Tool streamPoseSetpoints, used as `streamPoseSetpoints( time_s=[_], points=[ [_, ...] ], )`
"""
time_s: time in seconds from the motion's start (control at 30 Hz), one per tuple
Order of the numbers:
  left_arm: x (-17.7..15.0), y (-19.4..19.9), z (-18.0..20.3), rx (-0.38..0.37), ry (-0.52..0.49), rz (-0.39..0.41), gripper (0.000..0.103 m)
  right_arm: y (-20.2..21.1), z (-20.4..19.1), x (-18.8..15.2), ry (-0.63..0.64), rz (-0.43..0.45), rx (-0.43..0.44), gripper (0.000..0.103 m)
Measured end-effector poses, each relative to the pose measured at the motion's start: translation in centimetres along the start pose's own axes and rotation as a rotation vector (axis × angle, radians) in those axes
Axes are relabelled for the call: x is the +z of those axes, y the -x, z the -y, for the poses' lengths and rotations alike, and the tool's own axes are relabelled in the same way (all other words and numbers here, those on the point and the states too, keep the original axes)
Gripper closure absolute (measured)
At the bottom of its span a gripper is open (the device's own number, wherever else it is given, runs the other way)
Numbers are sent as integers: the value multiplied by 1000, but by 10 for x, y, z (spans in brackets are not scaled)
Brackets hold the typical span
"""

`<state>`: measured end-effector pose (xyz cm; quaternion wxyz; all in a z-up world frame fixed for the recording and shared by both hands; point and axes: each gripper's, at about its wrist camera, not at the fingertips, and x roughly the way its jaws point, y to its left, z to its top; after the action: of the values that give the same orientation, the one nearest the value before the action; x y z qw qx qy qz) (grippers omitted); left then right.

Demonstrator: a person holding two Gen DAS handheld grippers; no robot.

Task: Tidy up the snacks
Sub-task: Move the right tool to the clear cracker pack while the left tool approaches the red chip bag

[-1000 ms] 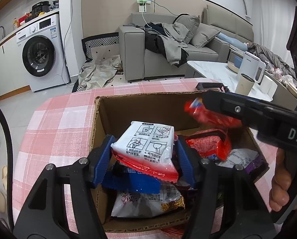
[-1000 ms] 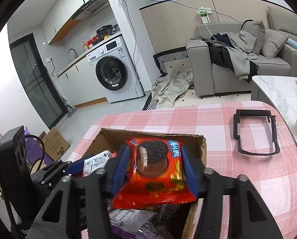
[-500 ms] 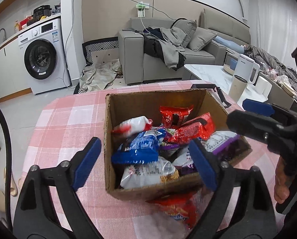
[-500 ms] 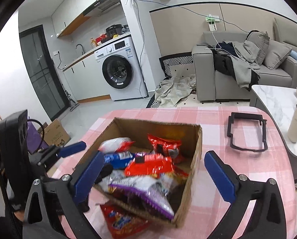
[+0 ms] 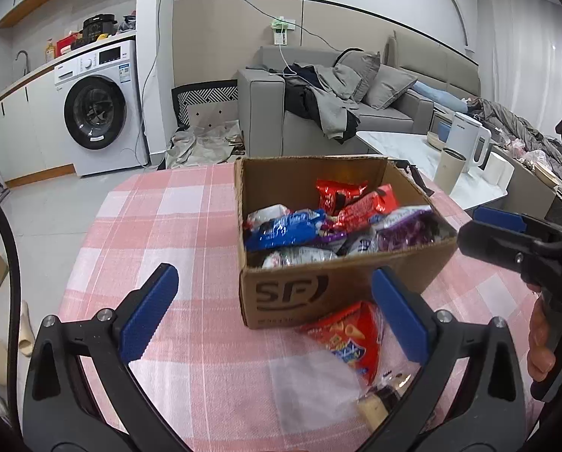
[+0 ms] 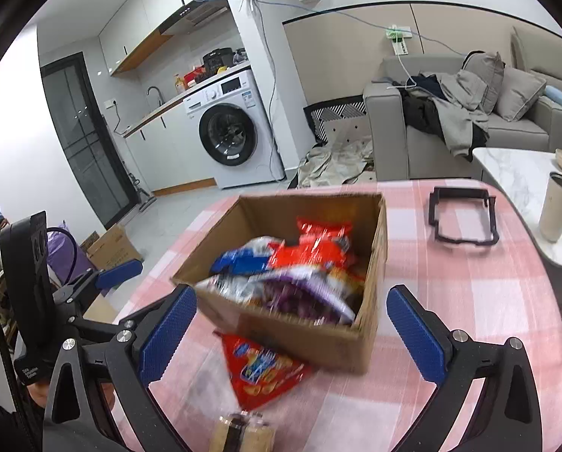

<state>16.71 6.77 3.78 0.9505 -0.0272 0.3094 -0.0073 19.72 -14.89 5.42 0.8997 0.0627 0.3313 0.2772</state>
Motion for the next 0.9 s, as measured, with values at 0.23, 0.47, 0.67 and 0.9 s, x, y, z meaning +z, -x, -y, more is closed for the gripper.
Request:
streamPoseSetpoints(
  time_s=[0.23, 0.47, 0.67, 0.9],
  points=[
    [-24, 18, -3, 6, -5, -11, 1, 2, -10, -31, 30, -50, -14, 0],
    [-49, 21, 3, 25, -28, -36, 1, -7, -10, -59, 53, -121, -34, 0],
    [-68, 26, 2, 33, -3, -55, 1, -14, -10, -81, 56, -195, -43, 0],
    [-79, 21, -3, 54, -6, -83, 1, -28, -22, -96, 107, -270, -37, 0]
  ],
)
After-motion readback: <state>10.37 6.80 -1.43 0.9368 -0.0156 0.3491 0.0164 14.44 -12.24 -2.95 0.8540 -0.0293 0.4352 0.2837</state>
